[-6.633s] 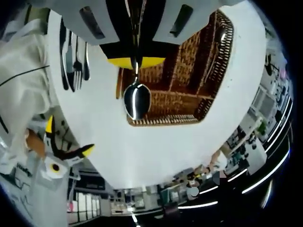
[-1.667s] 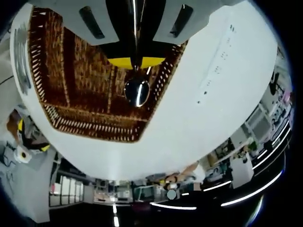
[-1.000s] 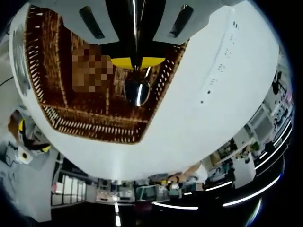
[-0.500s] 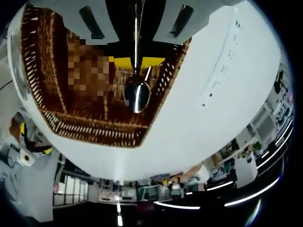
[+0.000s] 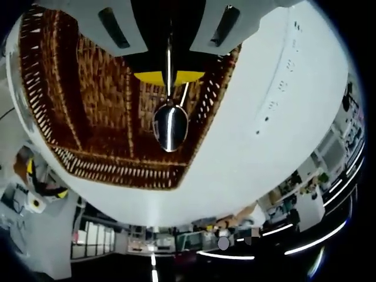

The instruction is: Arrange the knives, forks, and spoons in their matching storage slots by inserting each utensil handle-first until every utensil is classified and aligned in the correct compartment

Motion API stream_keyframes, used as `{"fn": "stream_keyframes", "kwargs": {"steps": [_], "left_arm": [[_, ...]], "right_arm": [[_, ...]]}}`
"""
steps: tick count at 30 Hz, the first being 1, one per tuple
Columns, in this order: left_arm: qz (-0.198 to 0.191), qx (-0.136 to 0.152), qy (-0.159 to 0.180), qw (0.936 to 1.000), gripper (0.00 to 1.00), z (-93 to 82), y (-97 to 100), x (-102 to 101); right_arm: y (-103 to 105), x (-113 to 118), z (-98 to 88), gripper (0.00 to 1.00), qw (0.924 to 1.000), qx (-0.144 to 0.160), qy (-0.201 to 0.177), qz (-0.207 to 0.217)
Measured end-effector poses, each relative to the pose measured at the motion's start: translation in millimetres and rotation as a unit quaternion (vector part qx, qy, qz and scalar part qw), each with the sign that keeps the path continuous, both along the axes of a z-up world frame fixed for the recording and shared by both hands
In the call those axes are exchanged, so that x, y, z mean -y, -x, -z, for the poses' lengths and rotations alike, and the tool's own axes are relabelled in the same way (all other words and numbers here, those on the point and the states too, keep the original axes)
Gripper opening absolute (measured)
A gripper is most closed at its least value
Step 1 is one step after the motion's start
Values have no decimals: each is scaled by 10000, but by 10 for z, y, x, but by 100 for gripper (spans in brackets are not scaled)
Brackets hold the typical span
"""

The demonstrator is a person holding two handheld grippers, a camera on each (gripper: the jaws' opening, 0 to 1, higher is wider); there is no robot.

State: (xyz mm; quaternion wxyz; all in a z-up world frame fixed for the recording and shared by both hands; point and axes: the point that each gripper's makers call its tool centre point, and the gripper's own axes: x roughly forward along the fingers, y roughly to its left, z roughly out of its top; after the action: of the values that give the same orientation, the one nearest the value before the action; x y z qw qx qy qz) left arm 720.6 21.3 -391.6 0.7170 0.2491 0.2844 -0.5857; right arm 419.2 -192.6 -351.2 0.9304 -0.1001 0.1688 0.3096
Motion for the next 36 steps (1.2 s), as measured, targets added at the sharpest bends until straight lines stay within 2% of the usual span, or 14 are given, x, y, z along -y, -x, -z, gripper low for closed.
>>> {"fn": "stream_keyframes", "kwargs": {"steps": [18,19,21,26,28,30,36], "left_arm": [[109,-115,10,9999,3,36,18,13],[38,-207,31,9998,3,35,17,11],[118,-122,13,9999,3,35,8,12],[96,-136,-6,9999,3,41,-4,6],[138,-75,-24,9999,4,46,-9,8],[193,101,-38,9998,6,42,-37,5],[157,128,-13,9998,8,39,-32,2]], "right_arm": [[-13,1,11,90,10000,-26,38,-34],[-14,-1,12,90,10000,-23,43,-40],[-14,-2,16,90,10000,-29,51,-40],[-12,-11,21,90,10000,-32,40,-50],[-16,-9,27,90,10000,-39,43,-44],[-14,-19,28,90,10000,-44,32,-60],[-19,-14,27,90,10000,-38,37,-60]]}}
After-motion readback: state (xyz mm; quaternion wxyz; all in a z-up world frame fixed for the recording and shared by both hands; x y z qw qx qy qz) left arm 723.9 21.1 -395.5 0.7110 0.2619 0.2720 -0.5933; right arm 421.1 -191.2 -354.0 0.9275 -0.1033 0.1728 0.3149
